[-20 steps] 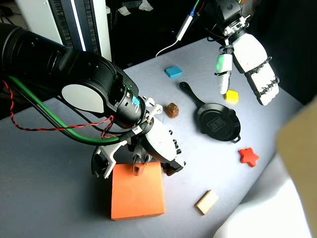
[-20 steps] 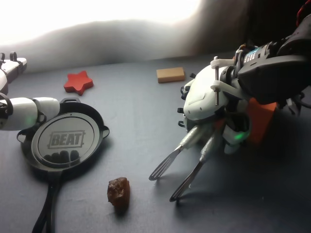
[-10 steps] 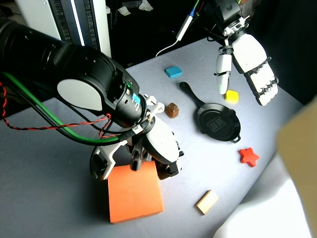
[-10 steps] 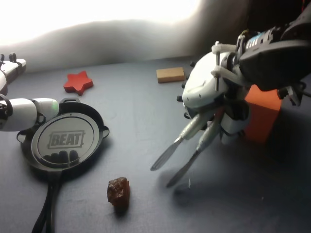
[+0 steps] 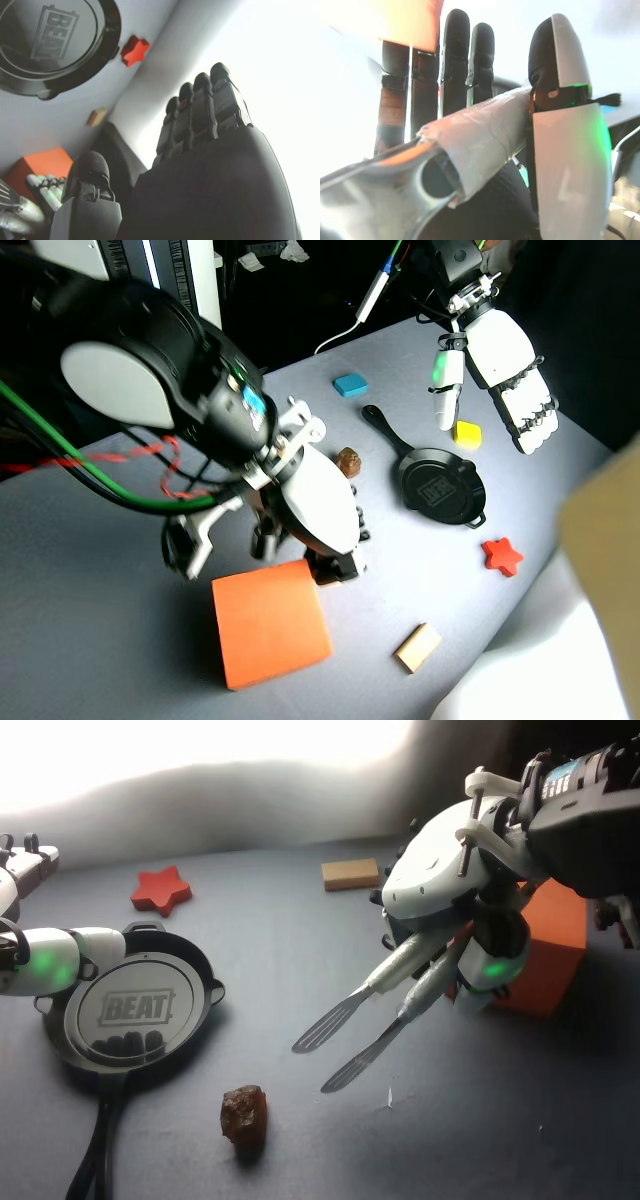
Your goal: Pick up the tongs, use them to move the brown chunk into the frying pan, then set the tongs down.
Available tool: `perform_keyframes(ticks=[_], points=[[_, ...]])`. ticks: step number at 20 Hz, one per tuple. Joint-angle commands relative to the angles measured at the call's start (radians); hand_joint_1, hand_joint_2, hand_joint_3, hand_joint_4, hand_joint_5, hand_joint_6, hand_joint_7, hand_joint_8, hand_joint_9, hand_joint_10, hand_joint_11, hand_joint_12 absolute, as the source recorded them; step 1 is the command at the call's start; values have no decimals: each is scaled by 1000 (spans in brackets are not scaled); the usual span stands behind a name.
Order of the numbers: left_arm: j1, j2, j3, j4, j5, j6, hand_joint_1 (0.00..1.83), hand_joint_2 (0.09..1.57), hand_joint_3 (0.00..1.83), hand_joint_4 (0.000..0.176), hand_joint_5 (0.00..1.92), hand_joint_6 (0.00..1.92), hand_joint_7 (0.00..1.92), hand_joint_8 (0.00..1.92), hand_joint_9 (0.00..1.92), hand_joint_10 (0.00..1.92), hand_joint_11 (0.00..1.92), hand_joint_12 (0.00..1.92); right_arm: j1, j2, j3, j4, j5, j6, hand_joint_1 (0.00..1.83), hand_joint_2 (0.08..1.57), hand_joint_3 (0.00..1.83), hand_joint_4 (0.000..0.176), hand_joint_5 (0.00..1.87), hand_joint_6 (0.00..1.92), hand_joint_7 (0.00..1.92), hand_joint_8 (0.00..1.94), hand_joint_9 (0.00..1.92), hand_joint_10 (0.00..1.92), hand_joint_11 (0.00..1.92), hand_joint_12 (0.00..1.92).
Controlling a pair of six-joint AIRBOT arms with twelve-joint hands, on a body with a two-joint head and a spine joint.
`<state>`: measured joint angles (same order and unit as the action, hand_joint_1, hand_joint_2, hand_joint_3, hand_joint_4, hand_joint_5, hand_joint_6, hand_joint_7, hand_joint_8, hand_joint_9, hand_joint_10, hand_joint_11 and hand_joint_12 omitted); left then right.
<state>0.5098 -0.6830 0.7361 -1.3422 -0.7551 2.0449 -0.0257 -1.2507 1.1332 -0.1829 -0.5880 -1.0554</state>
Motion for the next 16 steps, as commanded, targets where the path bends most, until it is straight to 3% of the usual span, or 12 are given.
perform_keyframes(ticks=[1, 3, 7, 8, 11, 14, 16], points=[[-7, 10, 2, 55, -73, 0, 0, 1212, 0, 0, 25, 3, 57, 4, 39, 4, 11, 26, 23, 20, -11, -21, 53, 35, 995, 1156, 4, 0, 883, 24, 934, 0, 851, 116, 332, 1331], [1, 9, 1, 55, -73, -3, 0, 1210, 0, 0, 28, 4, 61, 5, 39, 4, 14, 30, 32, 38, -45, -43, 27, 106, 1008, 1154, 2, 0, 862, 12, 915, 0, 837, 103, 308, 1350], [3, 9, 1, 55, -73, -7, 0, 1212, 0, 0, 34, 9, 75, 7, 45, 4, 1, 37, 43, 70, -162, -289, -17, 359, 1015, 1143, 0, 0, 853, 7, 900, 3, 824, 90, 288, 1348], [2, 9, 1, 55, -74, -8, 0, 1210, 0, 0, 40, 1, 82, 3, 54, 2, 0, 115, 46, 71, -177, -313, -19, 397, 1030, 1141, 0, 0, 845, 4, 892, 0, 817, 85, 271, 1346], [3, 9, -1, 55, -75, -9, 0, 1207, 0, 0, 33, 2, 85, 2, 62, 5, 0, 155, 45, 60, -181, -344, 14, 439, 1046, 1142, 0, 0, 834, 0, 870, 0, 800, 69, 234, 1384], [3, 9, -3, 55, -75, -9, 0, 1211, 1, 0, 11, 1, 60, 1, 37, 1, 0, 46, 52, 46, -182, -426, 19, 583, 1037, 1135, 0, 0, 850, 7, 893, 9, 830, 73, 275, 1371], [5, 9, -3, 55, -75, -9, 0, 1208, 0, 0, 13, 3, 67, 5, 42, 4, 8, 45, 52, 38, -201, -552, -21, 716, 1027, 1144, 1, 0, 848, 6, 889, 6, 824, 69, 273, 1369]])
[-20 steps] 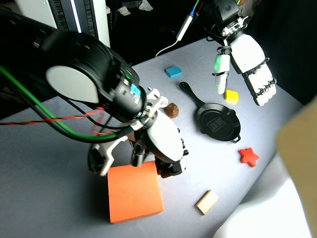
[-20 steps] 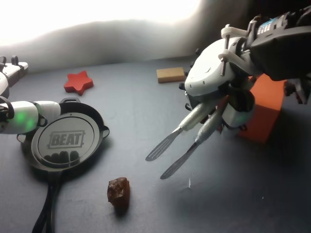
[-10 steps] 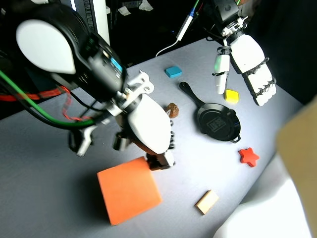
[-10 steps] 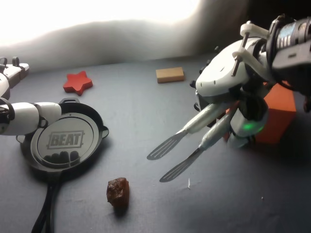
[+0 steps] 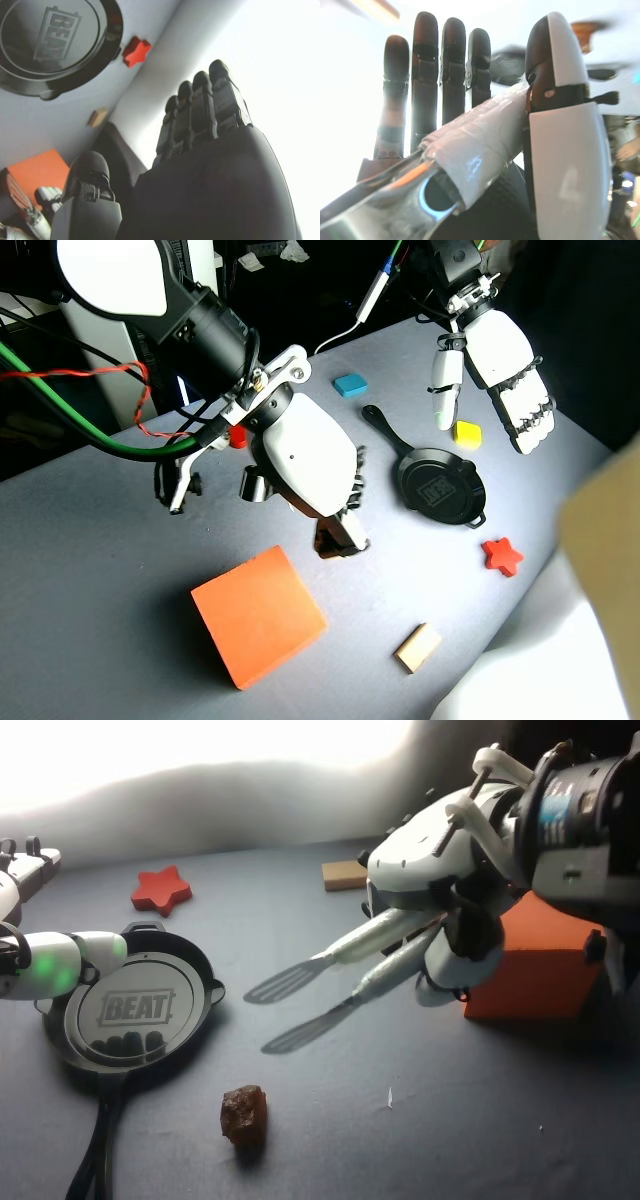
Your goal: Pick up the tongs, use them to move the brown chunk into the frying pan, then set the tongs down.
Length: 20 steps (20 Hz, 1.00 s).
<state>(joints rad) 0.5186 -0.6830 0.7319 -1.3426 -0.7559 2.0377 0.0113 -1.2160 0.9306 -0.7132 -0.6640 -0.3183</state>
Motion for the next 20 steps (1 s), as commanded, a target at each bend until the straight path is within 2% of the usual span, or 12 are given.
perform_keyframes(ticks=[1, 2, 3, 5, 7, 10, 11, 16, 20], points=[[-2, 9, 1, 55, -74, -2, 0, 1210, 0, 0, 11, 1, 68, 5, 41, 3, 8, 47, 13, 3, -15, -103, 34, 74, 1011, 1151, 4, 0, 842, 3, 883, 3, 819, 66, 263, 1371], [-2, 9, 1, 55, -75, -3, 0, 1212, 0, 0, 31, 0, 78, 0, 49, 0, 1, 104, 12, 3, -33, -171, -7, 188, 1009, 1148, 3, 0, 847, 5, 887, 4, 825, 67, 269, 1377], [-2, 9, 0, 55, -77, -3, 0, 1217, 1, 0, 38, 1, 69, 1, 42, 0, 0, 86, 12, 3, -45, -181, -26, 237, 1011, 1146, 2, 0, 849, 6, 891, 6, 828, 68, 274, 1380], [-2, 9, 0, 55, -83, -5, 0, 1219, 2, 0, 34, 0, 71, 2, 41, 1, 0, 79, 12, -5, -65, -180, -67, 257, 1015, 1146, 2, 0, 844, 4, 884, 2, 824, 66, 272, 1377], [-2, 9, -4, 47, -83, -6, 0, 1215, 0, 0, 17, 0, 66, 0, 36, 0, 0, 52, -6, -40, -96, -179, -176, 299, 1025, 1136, 0, 0, 847, 4, 885, 2, 831, 63, 289, 1358], [-2, 9, -3, 47, -84, -6, 0, 1213, 1, 0, 38, 2, 81, 2, 62, 5, 0, 153, -17, -53, -99, -179, -186, 315, 1030, 1130, 0, 0, 837, 10, 870, 6, 824, 57, 273, 1392], [-1, 9, -2, 47, -84, -6, 0, 1207, 0, 0, 31, 0, 68, 2, 43, 4, 0, 89, -23, -59, -99, -180, -198, 325, 999, 1155, 5, 0, 811, 1, 845, 0, 801, 46, 245, 1401], [9, 9, 4, 42, -86, -6, 0, 1204, 0, 0, 3, 0, 68, 0, 49, 2, 0, 148, -46, -80, -99, -180, -214, 373, 1009, 1153, 3, 0, 819, 5, 852, 5, 805, 45, 246, 1387], [18, 8, 15, 42, -90, -4, 0, 1211, 1, 0, 11, 2, 70, 1, 38, 1, 0, 54, -66, -92, -99, -199, -223, 411, 1008, 1146, 1, 0, 827, 5, 866, 3, 826, 47, 283, 1371]])
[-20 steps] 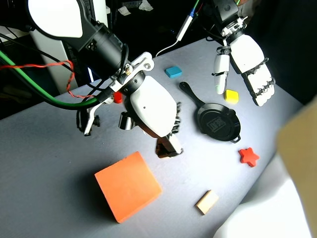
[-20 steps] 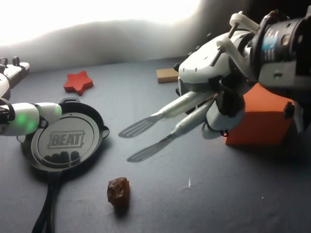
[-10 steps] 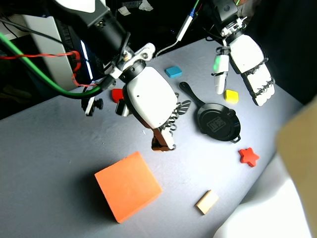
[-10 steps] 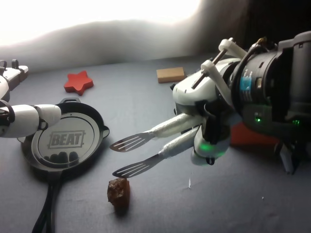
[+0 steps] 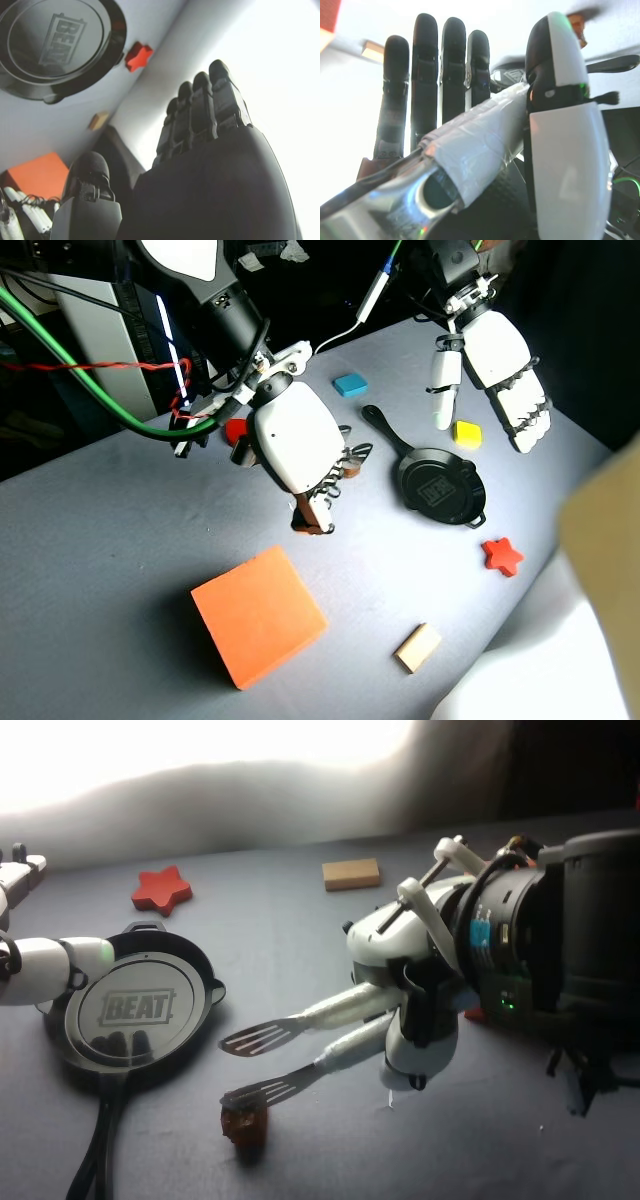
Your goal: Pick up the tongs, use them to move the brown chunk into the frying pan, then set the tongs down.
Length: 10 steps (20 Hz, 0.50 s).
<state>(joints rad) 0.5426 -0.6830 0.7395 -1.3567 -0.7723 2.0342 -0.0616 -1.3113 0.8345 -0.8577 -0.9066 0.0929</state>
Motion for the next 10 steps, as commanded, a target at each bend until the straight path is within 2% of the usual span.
perform_keyframes(ticks=[1, 3, 6, 10], points=[[-3, 8, 10, 56, -76, 0, 0, 1208, 0, 0, 14, 3, 73, 2, 41, 2, 1, 53, 2, 2, -3, -68, 15, 14, 989, 1159, 6, 0, 811, 1, 852, 0, 814, 41, 268, 1372], [1, 8, 13, 56, -84, 1, 0, 1210, 0, 0, 27, 2, 80, 1, 50, 2, 0, 96, -5, -3, -4, -78, 7, 36, 981, 1164, 7, 0, 799, 0, 839, 0, 804, 35, 248, 1392], [7, 8, 15, 56, -87, 8, 0, 1214, 1, 0, 10, 0, 63, 1, 32, 1, 0, 24, -11, -9, -11, -78, -2, 66, 987, 1160, 4, 0, 802, 1, 828, 0, 798, 32, 243, 1387], [11, 7, 13, 56, -87, 8, 0, 1213, 0, 0, 2, 0, 51, 0, 23, 0, 3, 25, -21, -11, -24, -77, -8, 67, 989, 1155, 2, 0, 807, 4, 832, 4, 803, 33, 248, 1388]])
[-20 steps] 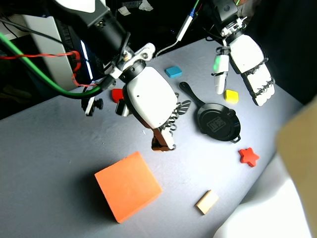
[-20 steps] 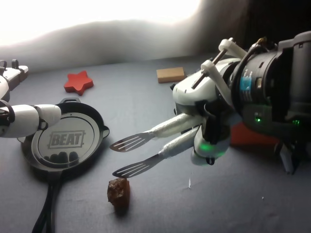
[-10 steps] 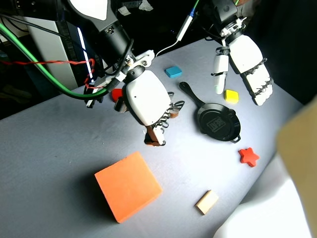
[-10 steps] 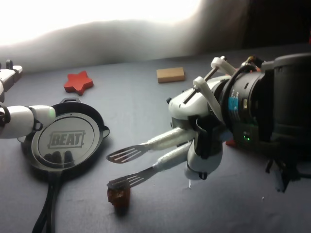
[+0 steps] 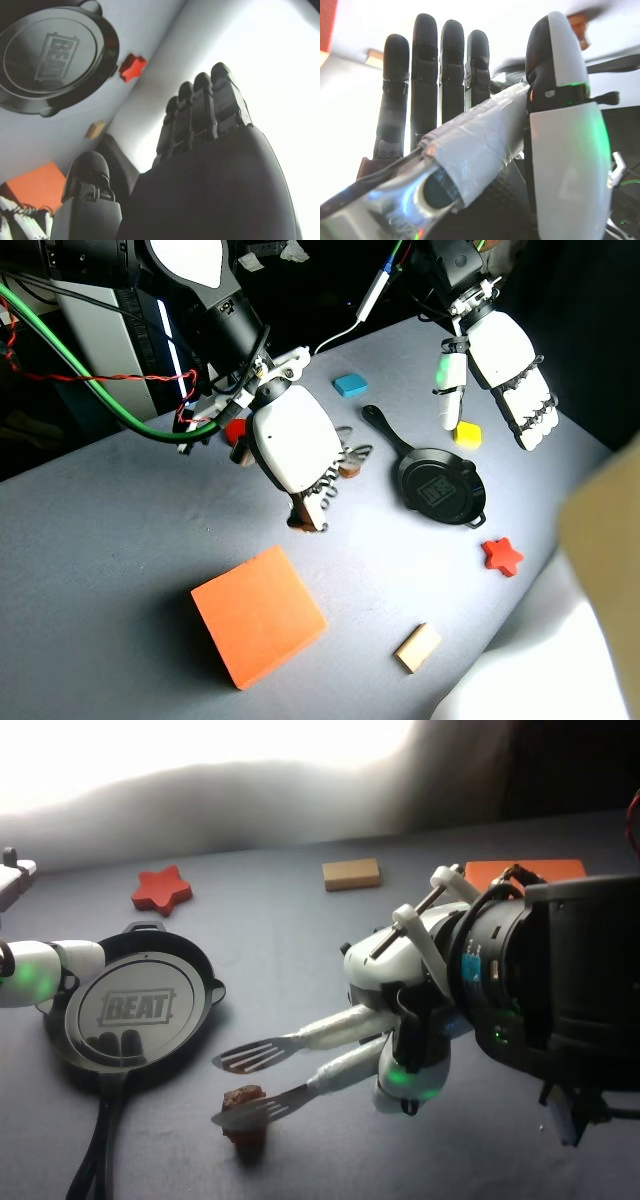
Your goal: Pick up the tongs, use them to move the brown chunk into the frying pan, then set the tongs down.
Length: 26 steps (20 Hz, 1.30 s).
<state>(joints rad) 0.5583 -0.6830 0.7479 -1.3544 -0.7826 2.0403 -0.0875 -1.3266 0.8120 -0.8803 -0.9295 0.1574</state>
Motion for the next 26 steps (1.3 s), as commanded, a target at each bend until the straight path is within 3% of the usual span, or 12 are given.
perform_keyframes(ticks=[1, 5, 8, 26], points=[[-5, 7, 5, 54, -76, 2, 0, 1215, 0, 0, 5, 2, 55, 3, 22, 1, 0, 24, 2, 3, -3, -55, 15, 2, 997, 1151, 0, 0, 811, 5, 835, 5, 807, 34, 250, 1386], [-4, 7, 5, 54, -76, 1, 0, 1221, 2, 0, 13, 5, 66, 6, 37, 6, 12, 36, -2, -11, -2, -123, 5, 48, 988, 1144, 0, 0, 809, 7, 840, 7, 815, 37, 262, 1389], [-4, 8, 3, 54, -76, -4, 0, 1203, 1, 0, 25, 0, 75, 0, 47, 0, 0, 125, -10, -28, -2, -124, 3, 49, 996, 1142, 0, 0, 798, 2, 837, 5, 813, 35, 259, 1393], [-4, 8, -1, 54, -76, -6, 0, 1219, 0, 0, 23, 1, 82, 1, 60, 3, 0, 136, -60, -43, -4, -192, 9, 68, 987, 1138, 0, 0, 796, 2, 833, 4, 812, 33, 244, 1413]])
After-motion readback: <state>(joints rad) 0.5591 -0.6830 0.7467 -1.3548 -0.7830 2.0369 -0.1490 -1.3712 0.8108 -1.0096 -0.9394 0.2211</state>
